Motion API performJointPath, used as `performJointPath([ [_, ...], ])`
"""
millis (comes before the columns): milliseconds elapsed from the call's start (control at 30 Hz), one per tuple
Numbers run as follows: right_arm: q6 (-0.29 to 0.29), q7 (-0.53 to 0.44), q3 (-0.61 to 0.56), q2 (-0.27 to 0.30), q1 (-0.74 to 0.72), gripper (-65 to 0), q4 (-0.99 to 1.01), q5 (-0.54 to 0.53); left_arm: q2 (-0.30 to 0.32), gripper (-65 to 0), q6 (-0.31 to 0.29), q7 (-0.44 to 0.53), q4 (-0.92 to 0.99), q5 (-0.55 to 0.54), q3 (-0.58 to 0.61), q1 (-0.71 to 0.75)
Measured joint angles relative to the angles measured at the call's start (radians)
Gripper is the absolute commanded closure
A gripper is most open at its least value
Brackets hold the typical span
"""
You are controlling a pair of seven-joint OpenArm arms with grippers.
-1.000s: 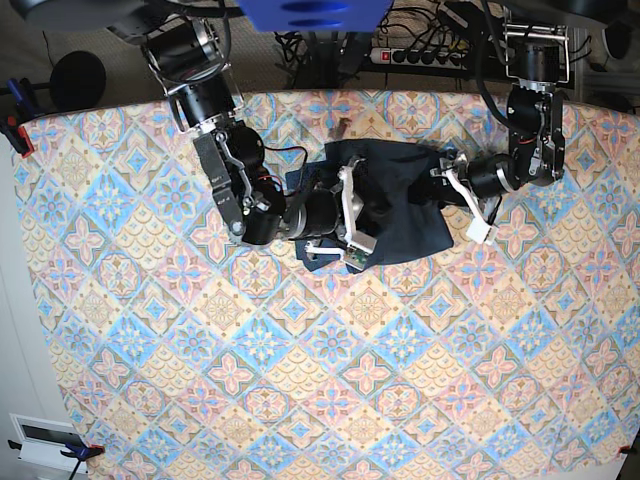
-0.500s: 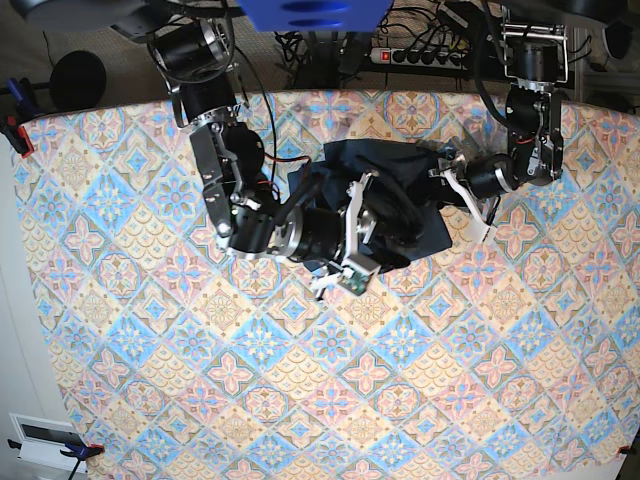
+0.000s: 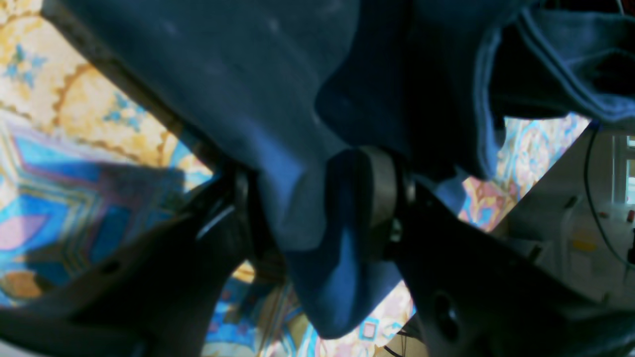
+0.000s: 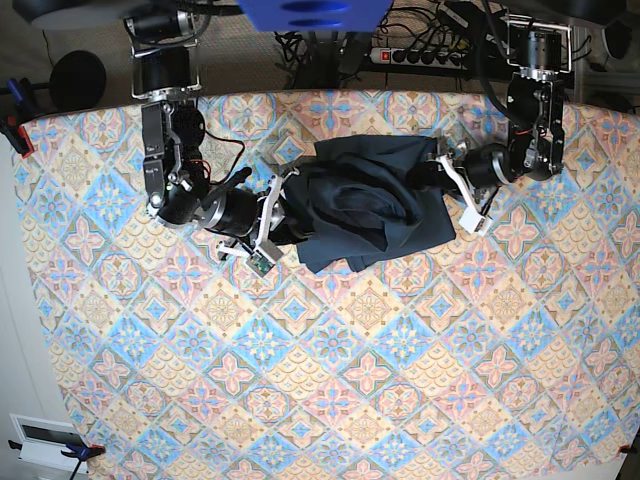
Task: Layout the t-shirt on the table in an organized manner, then fold the t-shirt properly
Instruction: 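Press the folded bundle down with both grippers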
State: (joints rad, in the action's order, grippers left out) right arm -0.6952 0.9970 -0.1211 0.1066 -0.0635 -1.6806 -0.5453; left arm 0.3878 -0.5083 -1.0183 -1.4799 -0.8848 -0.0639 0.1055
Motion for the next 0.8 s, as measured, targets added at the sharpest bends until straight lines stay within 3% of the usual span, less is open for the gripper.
performJointPath([
  [433,0.0,-0.01,-0.366,-0.005,-0.006,-6.4,0.008,-0.004,-0.04,-26.6,0.003,0.001,-0.001,0.0,0.0,0.0],
  [567,0.0,-0.055,-0.374,-0.006,-0.008,-6.4,0.005,-0.007,-0.043,-26.9,0.0,-0.013,-0.023,0.001,-0.026,0.009],
  [667,-0.001,-0.053,-0.32,-0.005,-0.005,-6.4,-0.013,-0.007,-0.04,-27.3,-0.063,-0.011,-0.027,-0.01,-0.054,0.017],
  [800,0.0,-0.053,-0.222,-0.004,-0.005,-6.4,-0.103,-0.011,-0.043,-35.1,-0.085,-0.018,-0.027,-0.025,-0.054,0.019],
])
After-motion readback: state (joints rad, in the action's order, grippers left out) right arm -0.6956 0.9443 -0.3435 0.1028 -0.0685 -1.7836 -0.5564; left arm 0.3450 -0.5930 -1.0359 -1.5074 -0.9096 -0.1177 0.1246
